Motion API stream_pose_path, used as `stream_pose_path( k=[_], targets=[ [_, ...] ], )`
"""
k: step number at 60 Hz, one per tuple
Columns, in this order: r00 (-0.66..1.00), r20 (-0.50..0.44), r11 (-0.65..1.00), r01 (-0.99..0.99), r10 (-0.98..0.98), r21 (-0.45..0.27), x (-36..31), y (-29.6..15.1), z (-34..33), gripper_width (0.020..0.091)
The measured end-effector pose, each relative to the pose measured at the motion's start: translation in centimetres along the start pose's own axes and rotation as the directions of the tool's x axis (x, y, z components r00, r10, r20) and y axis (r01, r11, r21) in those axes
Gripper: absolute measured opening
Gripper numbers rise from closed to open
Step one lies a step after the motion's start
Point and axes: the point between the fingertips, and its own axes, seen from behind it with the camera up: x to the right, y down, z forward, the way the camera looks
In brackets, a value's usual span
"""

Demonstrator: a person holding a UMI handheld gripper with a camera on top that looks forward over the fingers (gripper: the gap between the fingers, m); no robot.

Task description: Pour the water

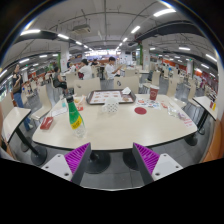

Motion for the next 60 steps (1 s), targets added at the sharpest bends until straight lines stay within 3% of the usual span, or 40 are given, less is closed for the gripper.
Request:
stream_pose_path(
  k=[7,16,26,31,49,52,55,60],
  targets=[
    [1.0,0.006,1.0,0.02,-0.02,-0.018,-0.3,0.5,0.6,0.0855],
    [0.998,0.052,0.999,0.043,-0.044,0.009,-1.8,0.4,4.2,0.0854],
    [0.989,0.126,0.995,0.071,-0.08,0.077,-7.1,-0.2,9.3,0.0855],
    [0.981,0.165,0.985,0.081,-0.106,0.149,-10.8,-1.3,12.0,0.0854],
    [0.993,0.106,0.971,0.022,-0.049,0.239,-17.4,-5.5,21.9,0.0856],
    [0.997,0.062,0.967,0.022,-0.039,0.253,-17.2,-5.9,23.5,0.0779],
    [1.0,0.004,0.968,0.026,-0.028,0.248,-16.6,-5.9,24.8,0.0522],
    [0.999,-0.02,0.967,0.049,-0.045,0.251,-17.0,-6.5,25.6,0.0498]
  ],
)
